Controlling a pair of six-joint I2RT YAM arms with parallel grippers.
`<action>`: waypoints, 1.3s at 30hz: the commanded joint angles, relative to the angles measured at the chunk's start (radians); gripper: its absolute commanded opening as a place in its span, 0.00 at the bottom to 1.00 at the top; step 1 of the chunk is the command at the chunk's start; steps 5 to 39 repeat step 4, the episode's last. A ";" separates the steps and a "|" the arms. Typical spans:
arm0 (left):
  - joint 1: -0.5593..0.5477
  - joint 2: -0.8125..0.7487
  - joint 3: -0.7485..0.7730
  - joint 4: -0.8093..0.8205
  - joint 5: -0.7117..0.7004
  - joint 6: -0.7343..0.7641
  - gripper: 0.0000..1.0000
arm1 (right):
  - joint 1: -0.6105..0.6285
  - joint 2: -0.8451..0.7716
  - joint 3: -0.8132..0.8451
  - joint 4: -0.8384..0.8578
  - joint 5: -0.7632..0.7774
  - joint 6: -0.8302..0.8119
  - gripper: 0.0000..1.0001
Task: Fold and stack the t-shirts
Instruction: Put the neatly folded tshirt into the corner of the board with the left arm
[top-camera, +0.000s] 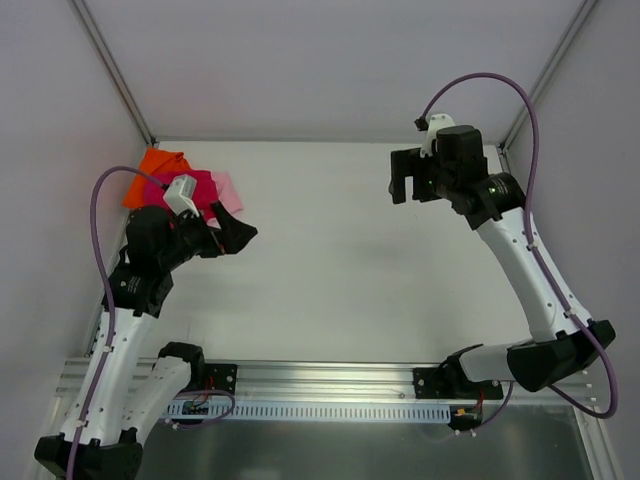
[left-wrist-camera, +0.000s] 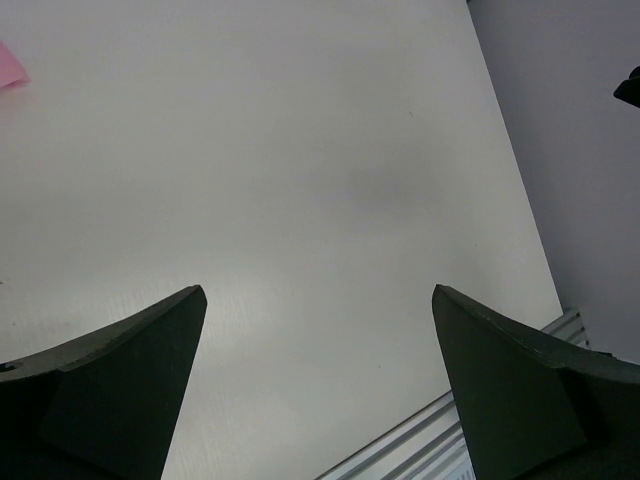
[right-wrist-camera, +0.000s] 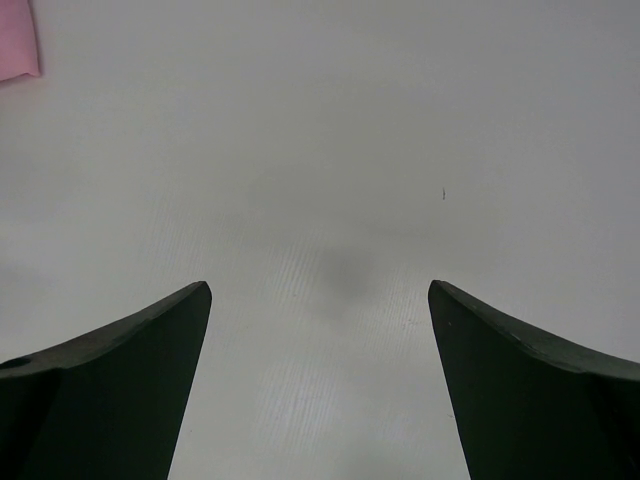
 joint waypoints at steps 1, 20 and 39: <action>-0.007 0.001 0.003 0.027 -0.018 0.022 0.99 | 0.002 -0.053 0.029 0.011 0.055 0.003 0.96; -0.007 0.016 0.003 0.041 -0.015 0.023 0.99 | 0.004 -0.054 0.046 -0.019 0.120 0.028 0.97; -0.007 0.016 0.003 0.041 -0.015 0.023 0.99 | 0.004 -0.054 0.046 -0.019 0.120 0.028 0.97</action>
